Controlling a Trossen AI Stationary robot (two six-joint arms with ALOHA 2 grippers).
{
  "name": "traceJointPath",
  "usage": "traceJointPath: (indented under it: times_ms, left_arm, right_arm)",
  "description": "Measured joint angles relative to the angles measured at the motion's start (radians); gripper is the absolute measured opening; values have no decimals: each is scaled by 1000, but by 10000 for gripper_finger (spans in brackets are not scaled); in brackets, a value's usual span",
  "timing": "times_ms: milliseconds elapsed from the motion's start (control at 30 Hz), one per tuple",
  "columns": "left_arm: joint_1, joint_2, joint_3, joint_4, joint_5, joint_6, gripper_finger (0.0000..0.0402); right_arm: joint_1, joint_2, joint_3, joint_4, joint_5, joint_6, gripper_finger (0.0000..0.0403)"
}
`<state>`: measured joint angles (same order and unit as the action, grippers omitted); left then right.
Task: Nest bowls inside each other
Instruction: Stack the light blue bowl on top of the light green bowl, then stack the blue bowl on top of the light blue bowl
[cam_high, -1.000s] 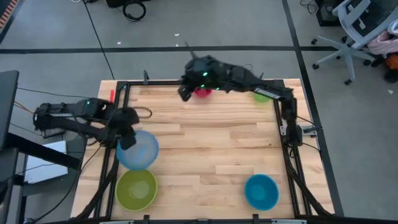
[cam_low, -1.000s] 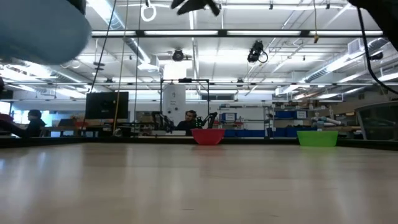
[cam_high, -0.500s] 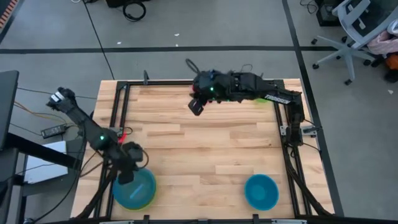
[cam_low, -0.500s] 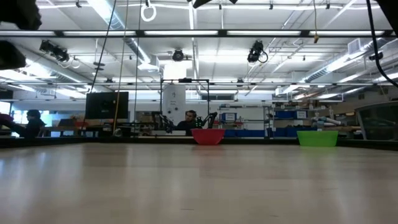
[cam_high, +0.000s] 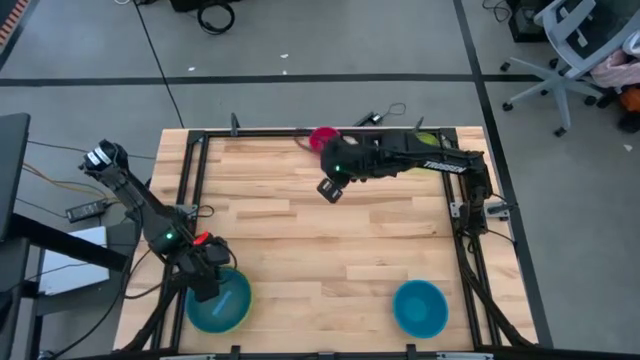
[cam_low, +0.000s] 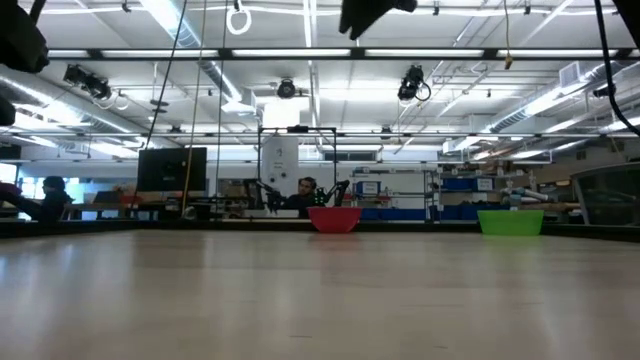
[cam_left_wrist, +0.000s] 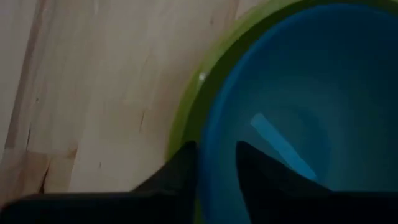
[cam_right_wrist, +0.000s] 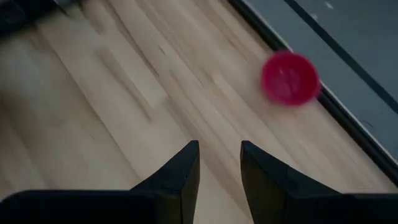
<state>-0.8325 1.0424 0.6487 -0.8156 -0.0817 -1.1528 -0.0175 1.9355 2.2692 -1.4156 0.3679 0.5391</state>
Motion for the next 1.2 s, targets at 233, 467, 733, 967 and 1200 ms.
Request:
traceJointPath:
  times_ms: [233,467,733,967,1200]
  left_arm:
    - [29,-32,125,-116,23,-6,195]
    - [69,-35,248,-231,-56,39,198]
    - [115,-37,245,-221,-81,46,198]
    - [218,-34,256,-77,-169,94,198]
    - [322,-26,256,1,-187,155,199]
  right_arm:
    - [51,-55,-226,24,-41,114,121]
    - [117,-175,-563,237,-253,262,121]
    - [311,-332,-871,208,-594,304,121]
    - [568,-429,-1131,234,-646,492,122]
    - [683,-510,-1289,431,-599,711,124]
